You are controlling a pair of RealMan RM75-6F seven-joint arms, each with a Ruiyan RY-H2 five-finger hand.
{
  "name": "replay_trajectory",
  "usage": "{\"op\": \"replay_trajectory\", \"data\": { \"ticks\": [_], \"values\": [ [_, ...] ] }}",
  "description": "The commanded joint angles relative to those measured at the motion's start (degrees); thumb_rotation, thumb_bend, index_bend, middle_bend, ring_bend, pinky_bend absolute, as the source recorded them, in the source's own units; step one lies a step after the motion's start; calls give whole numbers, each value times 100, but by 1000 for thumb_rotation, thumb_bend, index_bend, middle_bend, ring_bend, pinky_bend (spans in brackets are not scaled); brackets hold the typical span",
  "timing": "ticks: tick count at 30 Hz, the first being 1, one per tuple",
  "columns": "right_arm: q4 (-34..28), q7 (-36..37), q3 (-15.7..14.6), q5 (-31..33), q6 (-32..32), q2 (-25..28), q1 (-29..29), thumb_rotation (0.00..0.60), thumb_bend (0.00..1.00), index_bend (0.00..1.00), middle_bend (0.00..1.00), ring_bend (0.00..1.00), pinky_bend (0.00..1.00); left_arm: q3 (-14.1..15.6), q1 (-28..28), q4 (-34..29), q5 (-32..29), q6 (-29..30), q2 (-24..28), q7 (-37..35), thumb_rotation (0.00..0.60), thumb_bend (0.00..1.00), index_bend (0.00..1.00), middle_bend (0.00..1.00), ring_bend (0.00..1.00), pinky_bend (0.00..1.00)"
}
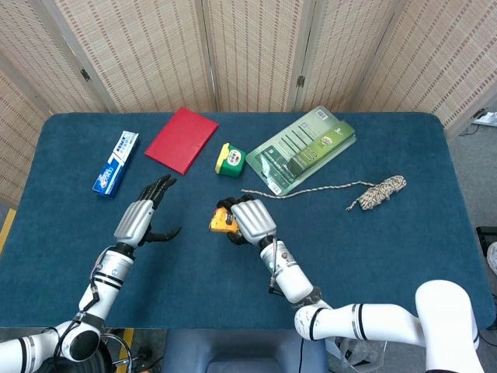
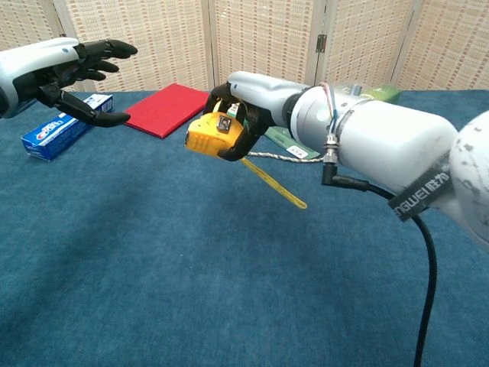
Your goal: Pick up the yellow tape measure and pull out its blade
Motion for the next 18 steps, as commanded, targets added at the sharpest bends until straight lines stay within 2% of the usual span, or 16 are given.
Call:
{"op": "replay_trajectory", "data": {
  "ticks": [1, 7, 18],
  "values": [
    [-84, -462, 107, 424, 316, -80, 272, 600, 357, 511, 509, 408, 204, 15, -39, 36, -72, -5, -59, 62, 600, 333, 0, 0, 0, 0],
    [-105, -800, 188, 948, 509, -116, 537, 600, 357, 511, 509, 408, 203, -37, -87, 113, -228, 74, -260, 32, 600, 334, 0, 0, 0, 0],
    [324, -806, 213, 1240, 581, -421, 860, 600, 357, 511, 509, 408, 203, -46, -155, 229, -402, 99, -520, 17, 600, 333, 0, 0, 0, 0]
  ]
}}
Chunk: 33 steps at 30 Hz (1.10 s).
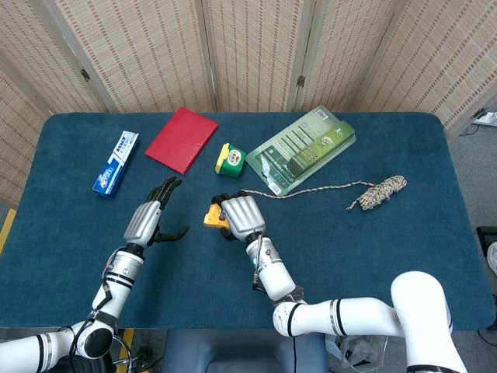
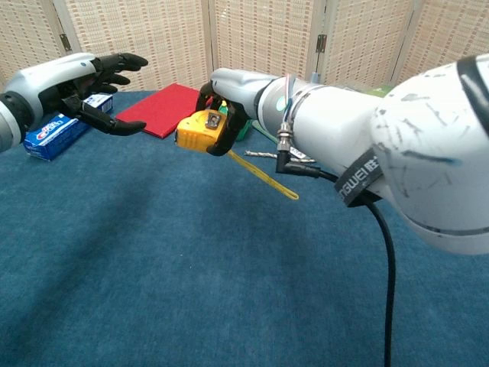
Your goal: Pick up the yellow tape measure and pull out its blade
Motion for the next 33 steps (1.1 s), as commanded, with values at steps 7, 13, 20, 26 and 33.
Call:
{"op": "replay_trajectory", "data": {
  "ticks": [7, 13, 20, 26, 33],
  "values": [
    [354, 54, 86, 157, 115, -279, 186, 600, 357, 511, 509, 408, 204, -13, -57, 75, -124, -6, -189, 0, 600, 333, 0, 0, 0, 0],
    [517, 161, 172, 242, 101, -435, 268, 600, 357, 511, 509, 409, 204, -83, -120, 214, -271, 23, -446, -28, 600, 333, 0, 0, 0, 0],
    [685, 237, 206, 234, 97, -596, 350, 600, 357, 511, 509, 411, 203, -147, -213, 367, -415, 15, -670, 37, 600, 333, 0, 0, 0, 0],
    [768, 298, 236, 207, 97, -649, 376, 600, 357, 511, 509, 414, 204, -175, -237, 414, -466, 32, -755, 61, 600, 333, 0, 0, 0, 0],
    [805, 331, 246, 197, 53, -675, 399, 600, 356, 511, 509, 415, 203, -176, -273, 474, -532, 1, -816, 130, 600, 333, 0, 0, 0, 0]
  ]
}}
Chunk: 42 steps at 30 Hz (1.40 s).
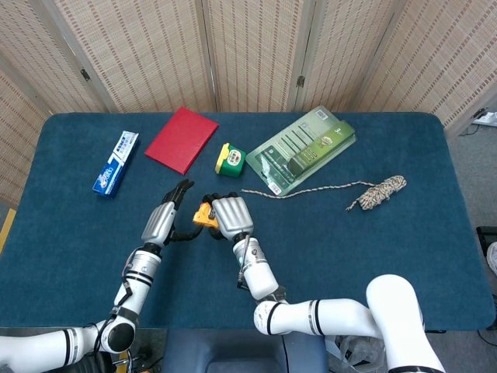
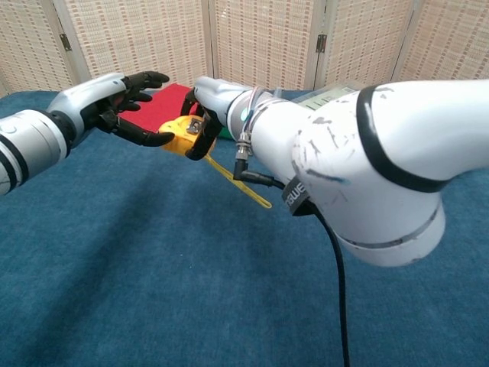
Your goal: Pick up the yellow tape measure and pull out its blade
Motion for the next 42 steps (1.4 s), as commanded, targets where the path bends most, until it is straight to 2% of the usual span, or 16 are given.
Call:
{"op": "replay_trajectory", "data": {
  "ticks": [1, 42],
  "values": [
    [1, 19, 1, -8, -11, -2, -1, 600, 357, 511, 509, 416, 203, -8, -9, 24, -20, -2, -19, 14, 600, 333, 0, 0, 0, 0],
    [-242, 102, -72, -78, 55, 147, -104, 600, 356, 511, 509, 420, 204, -64, 49, 86, -160, 103, -9, 172, 600, 336, 0, 0, 0, 0]
  ]
}}
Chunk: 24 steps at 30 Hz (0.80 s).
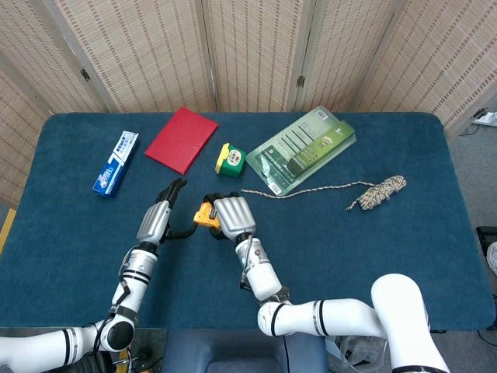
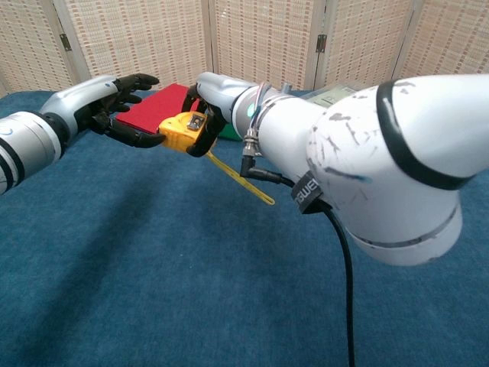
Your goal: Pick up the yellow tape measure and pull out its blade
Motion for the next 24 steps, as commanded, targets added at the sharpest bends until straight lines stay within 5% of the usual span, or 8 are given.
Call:
{"op": "replay_trajectory", "data": {
  "ticks": [1, 20, 24],
  "values": [
    [-11, -4, -23, -9, -1, 10, -9, 600, 356, 511, 509, 420, 204, -8, -1, -3, -12, 12, 2, 20, 600, 336, 0, 0, 0, 0],
    [-117, 12, -50, 18, 3, 116, -67, 600, 356, 512, 509, 420, 204, -87, 42, -36, -221, 35, 71, 75, 600, 363, 0, 0, 0, 0],
    [-112, 6, -51, 44, 2, 127, -68, 600, 357, 512, 509, 420, 204, -99, 56, -111, -298, -85, 147, 0, 600, 445, 137, 0, 0, 0]
  ]
}}
